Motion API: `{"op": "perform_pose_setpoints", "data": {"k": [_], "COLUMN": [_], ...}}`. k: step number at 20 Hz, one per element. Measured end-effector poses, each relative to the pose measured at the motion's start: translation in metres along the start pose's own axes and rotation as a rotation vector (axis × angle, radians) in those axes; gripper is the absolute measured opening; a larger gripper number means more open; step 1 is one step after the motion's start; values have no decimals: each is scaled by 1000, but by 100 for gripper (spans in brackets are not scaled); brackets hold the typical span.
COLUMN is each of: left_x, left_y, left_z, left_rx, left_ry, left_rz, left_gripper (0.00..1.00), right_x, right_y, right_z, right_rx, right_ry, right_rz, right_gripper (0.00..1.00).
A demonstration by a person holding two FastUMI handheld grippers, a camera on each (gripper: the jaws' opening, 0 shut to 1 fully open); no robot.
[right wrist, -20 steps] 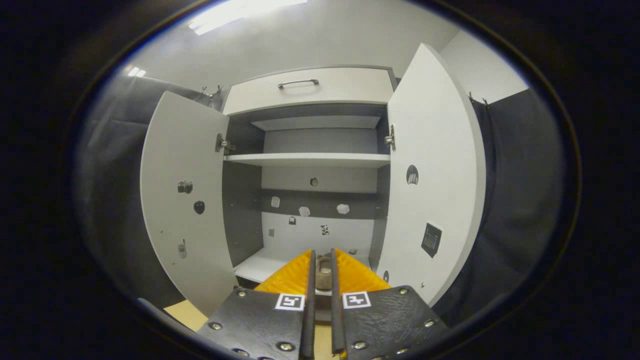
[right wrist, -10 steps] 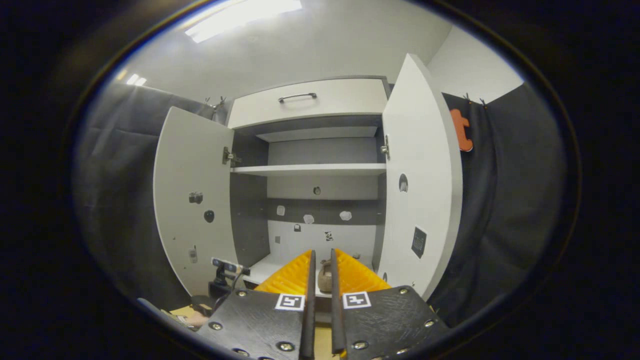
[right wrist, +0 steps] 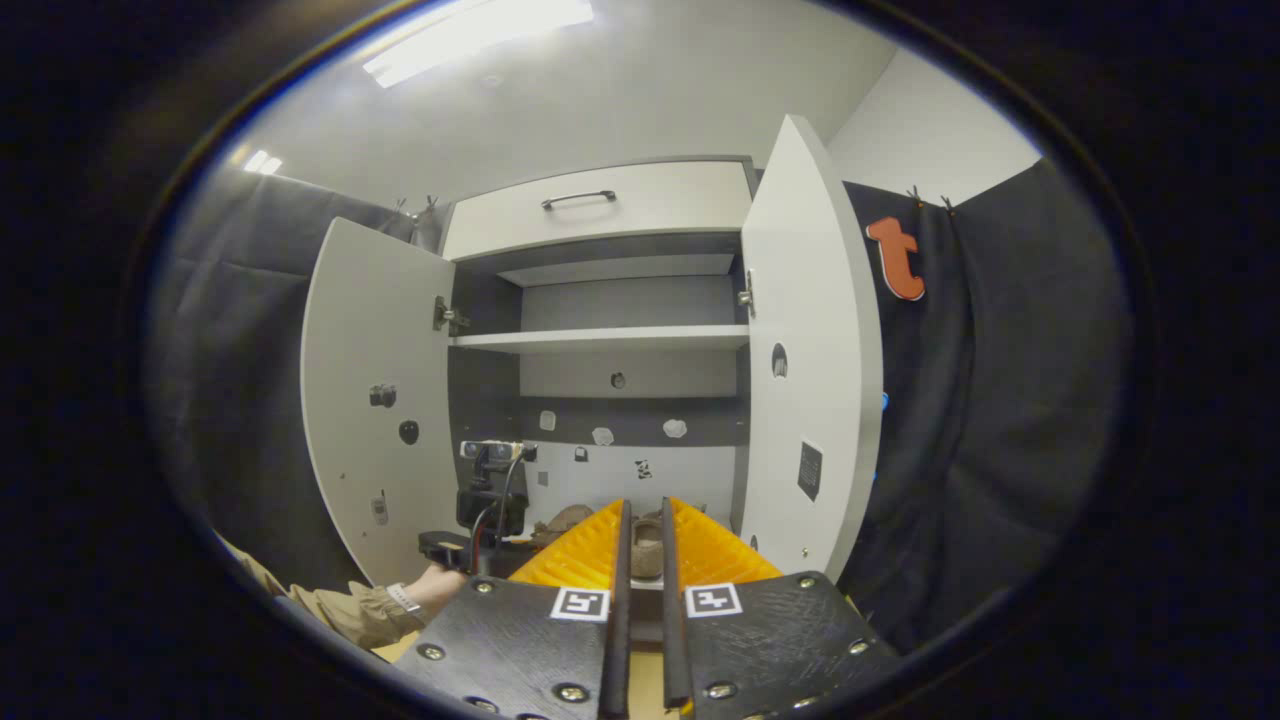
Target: Grab one shoe with the right hand and put it into the shoe cabinet, grab the other shoe with the left hand and put it into the shoe cabinet; then close the right door with the right hand and the left door with the left hand.
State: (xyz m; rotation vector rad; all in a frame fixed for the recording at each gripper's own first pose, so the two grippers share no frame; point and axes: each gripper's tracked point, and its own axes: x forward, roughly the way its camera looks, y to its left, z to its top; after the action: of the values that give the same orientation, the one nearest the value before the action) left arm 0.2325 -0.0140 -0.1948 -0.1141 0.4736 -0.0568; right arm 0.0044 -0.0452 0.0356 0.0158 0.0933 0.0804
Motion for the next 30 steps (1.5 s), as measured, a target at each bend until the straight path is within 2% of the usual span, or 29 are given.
{"op": "perform_pose_setpoints", "data": {"k": [9,18,20,22,23,24,27,30], "left_x": [94,125,126,120,117,112,87,47], "left_y": [2,5,2,5,10,10,14,18], "left_z": [41,32,23,27,27,30,36,49], "left_rx": [16,108,111,98,95,94,90,101], "left_ry": [44,100,124,117,107,101,80,30], "left_rz": [26,66,54,68,75,74,82,104], "left_gripper": [0,1,6,20,30,36,100,99], "right_x": [9,12,11,8,7,6,-3,-22], "right_y": [-7,-5,-5,-4,-4,-3,-5,-13], "right_z": [-10,-17,-17,-16,-15,-15,-12,-5], "right_rx": [-3,-30,-27,-22,-21,-19,-9,-3], "right_ry": [21,39,38,33,32,30,20,0], "right_rz": [-52,-72,-68,-58,-56,-52,-35,-22], "right_gripper": [13,13,13,13,13,13,13,13]}}
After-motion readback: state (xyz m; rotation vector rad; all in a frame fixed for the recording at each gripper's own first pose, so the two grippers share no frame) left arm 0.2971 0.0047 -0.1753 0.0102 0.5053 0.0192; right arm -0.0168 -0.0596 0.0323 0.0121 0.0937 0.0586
